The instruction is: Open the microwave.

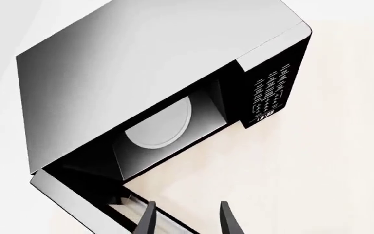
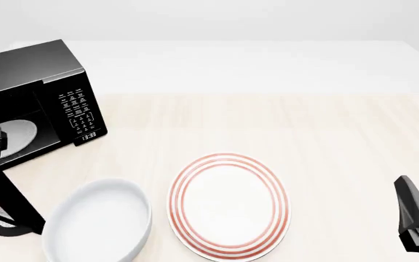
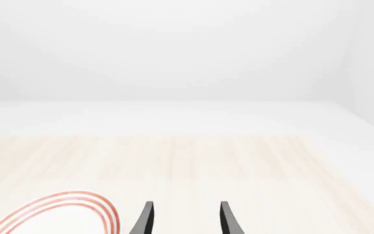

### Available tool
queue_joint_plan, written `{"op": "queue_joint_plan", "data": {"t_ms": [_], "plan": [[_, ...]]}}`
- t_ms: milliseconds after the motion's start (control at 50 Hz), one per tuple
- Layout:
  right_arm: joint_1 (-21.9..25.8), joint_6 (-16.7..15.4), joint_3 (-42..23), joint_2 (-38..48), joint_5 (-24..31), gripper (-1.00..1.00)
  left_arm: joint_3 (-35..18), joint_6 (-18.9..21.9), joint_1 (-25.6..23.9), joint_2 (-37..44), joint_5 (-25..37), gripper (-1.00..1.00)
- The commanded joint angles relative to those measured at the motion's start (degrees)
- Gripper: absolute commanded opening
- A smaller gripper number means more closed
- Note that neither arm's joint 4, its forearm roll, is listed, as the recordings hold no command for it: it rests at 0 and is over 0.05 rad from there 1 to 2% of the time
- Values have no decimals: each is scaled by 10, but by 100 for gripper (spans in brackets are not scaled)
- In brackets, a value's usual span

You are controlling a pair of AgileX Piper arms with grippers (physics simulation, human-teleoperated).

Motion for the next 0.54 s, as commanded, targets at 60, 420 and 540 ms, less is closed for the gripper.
{"op": "queue_joint_plan", "data": {"t_ms": [60, 420, 540], "plan": [[-1, 0, 0, 1, -1, 100, 50, -17, 23, -11, 11, 100], [-1, 1, 1, 1, -2, 100, 54, -17, 25, -15, 12, 100], [-1, 1, 1, 1, -2, 100, 54, -17, 25, -15, 12, 100]]}}
